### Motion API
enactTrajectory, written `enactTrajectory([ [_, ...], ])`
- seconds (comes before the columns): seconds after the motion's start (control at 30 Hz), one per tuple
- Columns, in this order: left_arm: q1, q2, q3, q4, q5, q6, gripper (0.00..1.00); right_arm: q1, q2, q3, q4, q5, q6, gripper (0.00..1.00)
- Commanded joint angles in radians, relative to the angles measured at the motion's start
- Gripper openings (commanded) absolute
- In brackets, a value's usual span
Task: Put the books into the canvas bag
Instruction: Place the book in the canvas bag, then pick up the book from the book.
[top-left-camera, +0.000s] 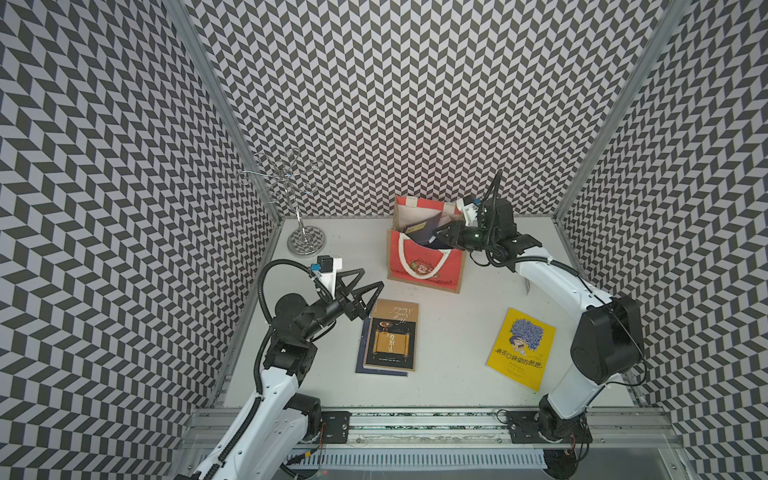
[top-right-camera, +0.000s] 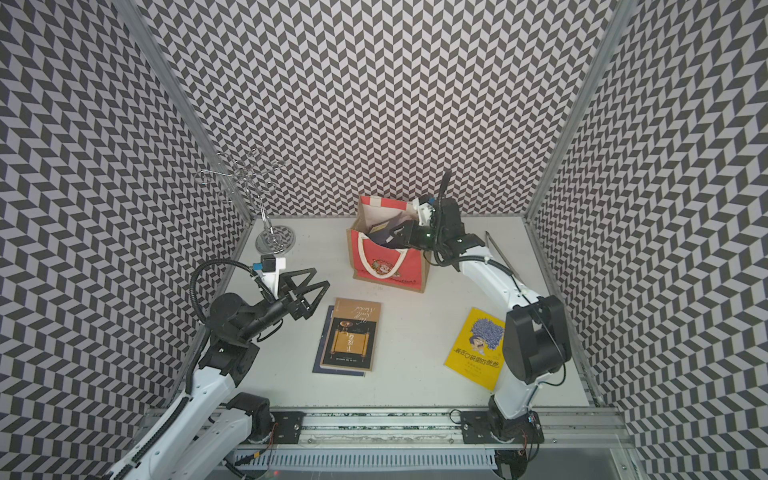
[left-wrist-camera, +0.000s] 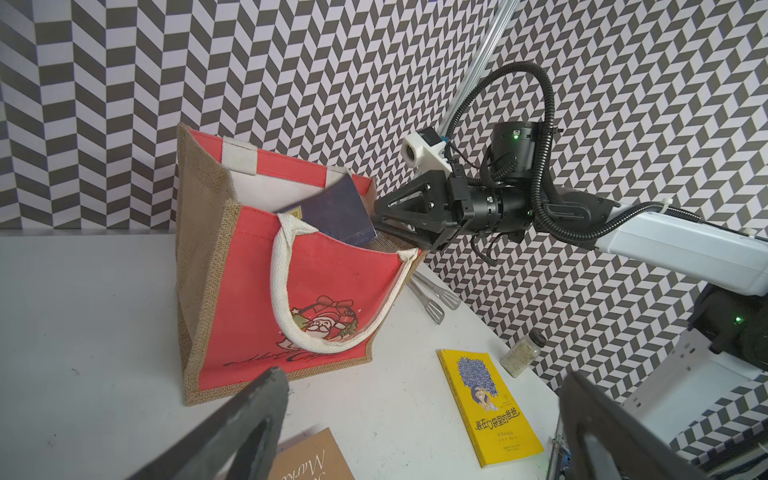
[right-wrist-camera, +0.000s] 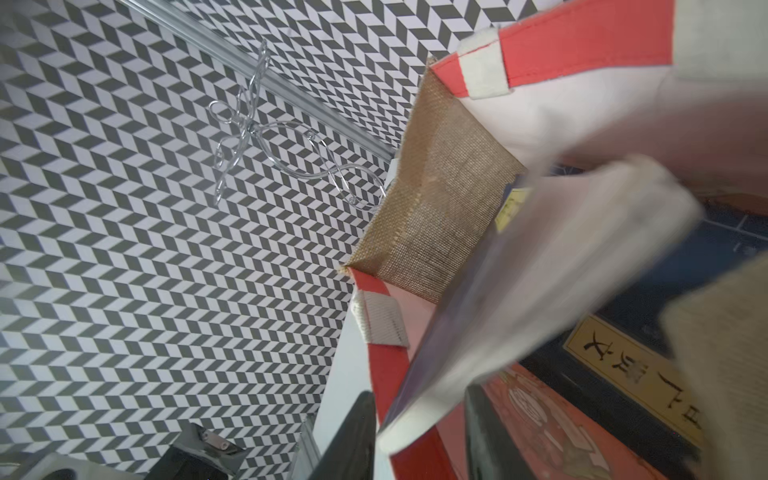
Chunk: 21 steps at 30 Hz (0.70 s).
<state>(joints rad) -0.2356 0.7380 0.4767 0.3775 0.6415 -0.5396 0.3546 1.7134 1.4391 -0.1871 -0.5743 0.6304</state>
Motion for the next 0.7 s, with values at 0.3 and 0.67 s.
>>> enactTrajectory([
  [0.3,-0.004,0.004,0.033,-0.005,-0.016,0.009,1.00,-0.027,-0.078,-0.006,-0.029,0.128,-0.086,0.69],
  [0.67,-0.004,0.051,-0.062,-0.038,-0.060,-0.064,1.00,0.058,-0.400,-0.356,0.091,-0.001,-0.265,0.95],
])
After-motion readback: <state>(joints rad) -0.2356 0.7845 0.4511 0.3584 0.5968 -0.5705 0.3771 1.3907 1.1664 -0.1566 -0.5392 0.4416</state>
